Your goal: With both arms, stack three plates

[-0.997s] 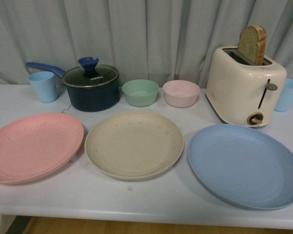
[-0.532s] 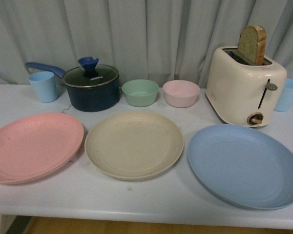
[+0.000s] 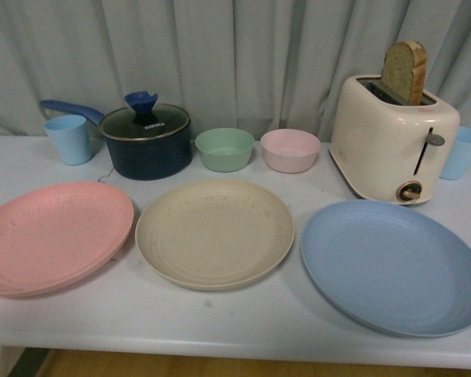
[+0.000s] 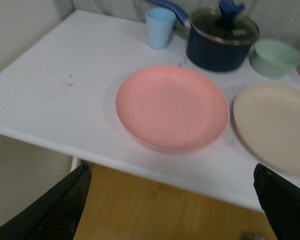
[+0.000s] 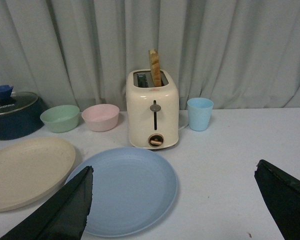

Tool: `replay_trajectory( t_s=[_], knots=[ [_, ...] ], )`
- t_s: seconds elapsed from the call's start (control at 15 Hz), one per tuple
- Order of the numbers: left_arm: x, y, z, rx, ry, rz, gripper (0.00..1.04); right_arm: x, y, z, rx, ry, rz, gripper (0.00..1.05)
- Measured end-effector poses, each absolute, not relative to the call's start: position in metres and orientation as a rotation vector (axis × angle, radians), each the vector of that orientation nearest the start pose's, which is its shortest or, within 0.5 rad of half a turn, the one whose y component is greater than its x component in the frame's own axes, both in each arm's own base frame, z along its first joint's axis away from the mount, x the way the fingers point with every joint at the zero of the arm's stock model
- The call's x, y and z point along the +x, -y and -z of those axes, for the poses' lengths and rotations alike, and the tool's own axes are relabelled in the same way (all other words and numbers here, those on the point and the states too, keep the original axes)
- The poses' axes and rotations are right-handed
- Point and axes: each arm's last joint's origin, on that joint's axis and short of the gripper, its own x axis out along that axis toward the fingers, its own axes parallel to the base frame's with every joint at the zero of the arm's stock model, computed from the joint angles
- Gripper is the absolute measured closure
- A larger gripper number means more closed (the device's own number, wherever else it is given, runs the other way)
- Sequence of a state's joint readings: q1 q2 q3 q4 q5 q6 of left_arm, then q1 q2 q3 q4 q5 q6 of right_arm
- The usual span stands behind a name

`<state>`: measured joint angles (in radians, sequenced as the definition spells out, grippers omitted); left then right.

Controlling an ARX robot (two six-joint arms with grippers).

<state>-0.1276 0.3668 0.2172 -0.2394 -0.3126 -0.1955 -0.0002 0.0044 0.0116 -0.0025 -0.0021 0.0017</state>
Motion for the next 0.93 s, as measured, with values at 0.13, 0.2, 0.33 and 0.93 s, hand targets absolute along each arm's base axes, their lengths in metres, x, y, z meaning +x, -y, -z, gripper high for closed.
replay_trajectory(
  t_s=[0.13, 0.2, 0.33, 0.93],
  knots=[
    [0.148, 0.002, -0.219, -0.162, -0.266, -0.242, 0.07, 0.097, 0.000, -0.167, 0.002, 0.004, 0.000, 0.06],
    [0.173, 0.001, -0.227, -0.172, -0.265, -0.198, 0.07, 0.097, 0.000, -0.167, 0.002, 0.004, 0.000, 0.06],
    [0.265, -0.007, -0.207, -0.137, -0.432, -0.161, 0.07, 0.097, 0.000, -0.167, 0.002, 0.004, 0.000, 0.06],
    [0.387, -0.079, -0.108, -0.154, -0.760, -0.345, 0.07, 0.097, 0.000, -0.167, 0.002, 0.004, 0.000, 0.06]
  ],
)
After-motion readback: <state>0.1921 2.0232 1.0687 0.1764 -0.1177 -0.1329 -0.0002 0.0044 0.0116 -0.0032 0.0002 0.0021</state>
